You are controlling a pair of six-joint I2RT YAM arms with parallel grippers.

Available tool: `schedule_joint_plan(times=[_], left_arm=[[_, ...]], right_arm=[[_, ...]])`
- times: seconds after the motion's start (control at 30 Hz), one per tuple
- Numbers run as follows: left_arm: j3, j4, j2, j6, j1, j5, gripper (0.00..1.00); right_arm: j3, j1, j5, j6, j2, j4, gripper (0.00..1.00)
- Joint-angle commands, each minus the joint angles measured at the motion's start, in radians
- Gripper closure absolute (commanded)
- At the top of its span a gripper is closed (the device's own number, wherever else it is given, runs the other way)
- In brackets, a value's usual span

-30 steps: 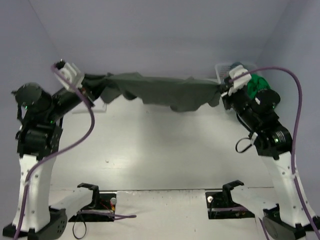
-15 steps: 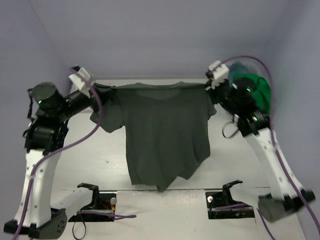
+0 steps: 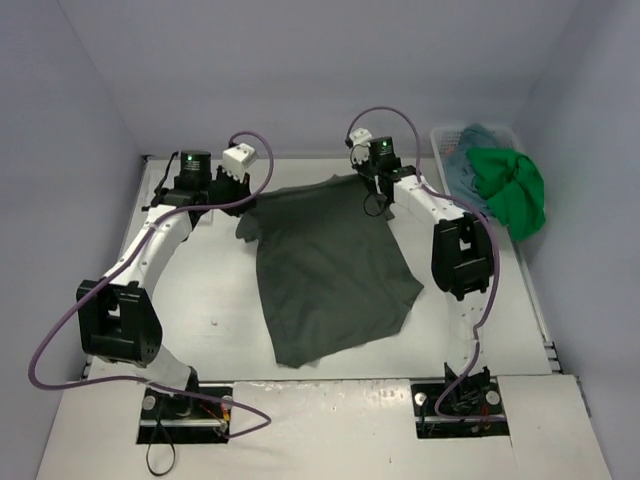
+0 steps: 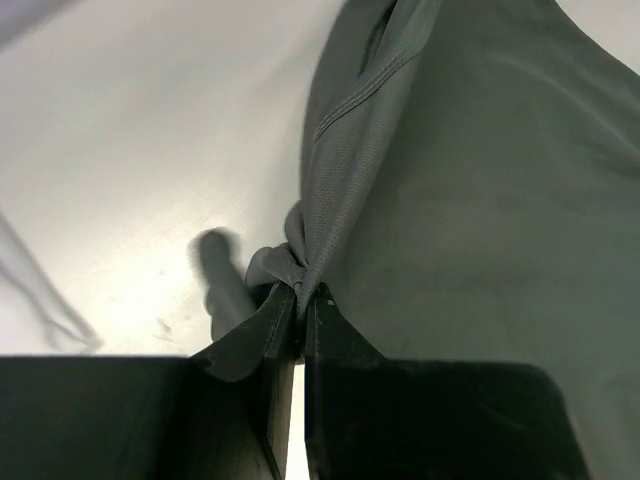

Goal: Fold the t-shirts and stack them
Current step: Flatten the tshirt out

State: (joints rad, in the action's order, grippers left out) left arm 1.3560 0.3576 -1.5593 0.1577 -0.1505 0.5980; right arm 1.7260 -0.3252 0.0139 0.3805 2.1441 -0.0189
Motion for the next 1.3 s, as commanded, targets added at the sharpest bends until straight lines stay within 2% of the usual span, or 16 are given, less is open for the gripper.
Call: schedule_joint_plan(times=[0.0,0.17,0.2,0.23,0.27,0.3,0.33,0.37,0.47,0.67,0.8,0.93,0.97,1.0,1.13,1.27], left_arm=[[0.054,-0.140,0.088,0.043,0.009,-0.078,1.00],[-0.014,-0.189,0.136,0.043,0.011,-0.130,1.00],[-0.018,-0.187,0.137,0.042,0.011,-0.135,1.00],[-0.018,-0.177,0.136,0.040,0.011,-0.136,1.00],[-0.018,-0.169,0.133,0.040,0.011,-0.135,1.00],[-0.021,-0.157,0.134,0.042,0.011,-0.135,1.00],[-0.026,-0.154,0.134,0.042,0.011,-0.130,1.00],[-0.029,-0.149,0.137,0.045,0.011,-0.126,1.00],[-0.037,-0.134,0.145,0.045,0.011,-0.116,1.00],[-0.026,-0.112,0.143,0.039,0.011,-0.102,1.00],[-0.029,-0.106,0.153,0.048,0.011,-0.116,1.00],[-0.034,-0.091,0.150,0.072,0.011,-0.141,1.00],[-0.034,-0.083,0.147,0.081,0.011,-0.151,1.00],[-0.034,-0.080,0.142,0.085,0.011,-0.187,1.00],[-0.037,-0.091,0.104,0.108,0.022,-0.320,1.00],[-0.011,-0.075,0.056,0.095,0.055,-0.357,1.00]], right_arm=[[0.130,-0.020,-0.140,-0.002,-0.020,0.166,1.00],[0.162,-0.057,-0.213,-0.011,0.029,0.243,1.00],[0.212,-0.066,-0.219,-0.006,0.051,0.209,0.96],[0.252,-0.075,-0.219,-0.006,0.074,0.170,0.86],[0.291,-0.099,-0.221,-0.005,0.120,0.083,0.72],[0.337,-0.113,-0.248,-0.008,0.134,0.047,0.46],[0.333,-0.127,-0.259,-0.008,0.138,0.027,0.32],[0.311,-0.153,-0.265,-0.005,0.116,0.024,0.01],[0.176,-0.175,-0.269,-0.017,0.008,-0.013,0.00],[-0.012,-0.247,-0.085,-0.019,-0.254,-0.217,0.01],[-0.166,-0.399,0.029,0.043,-0.438,-0.367,0.08],[-0.296,-0.611,0.032,0.046,-0.605,-0.415,0.17],[-0.339,-0.642,0.038,0.037,-0.622,-0.424,0.26],[-0.362,-0.672,0.049,0.034,-0.639,-0.426,0.30],[-0.468,-0.707,0.135,0.044,-0.629,-0.424,0.41],[-0.531,-0.747,0.141,0.037,-0.541,-0.397,0.46]])
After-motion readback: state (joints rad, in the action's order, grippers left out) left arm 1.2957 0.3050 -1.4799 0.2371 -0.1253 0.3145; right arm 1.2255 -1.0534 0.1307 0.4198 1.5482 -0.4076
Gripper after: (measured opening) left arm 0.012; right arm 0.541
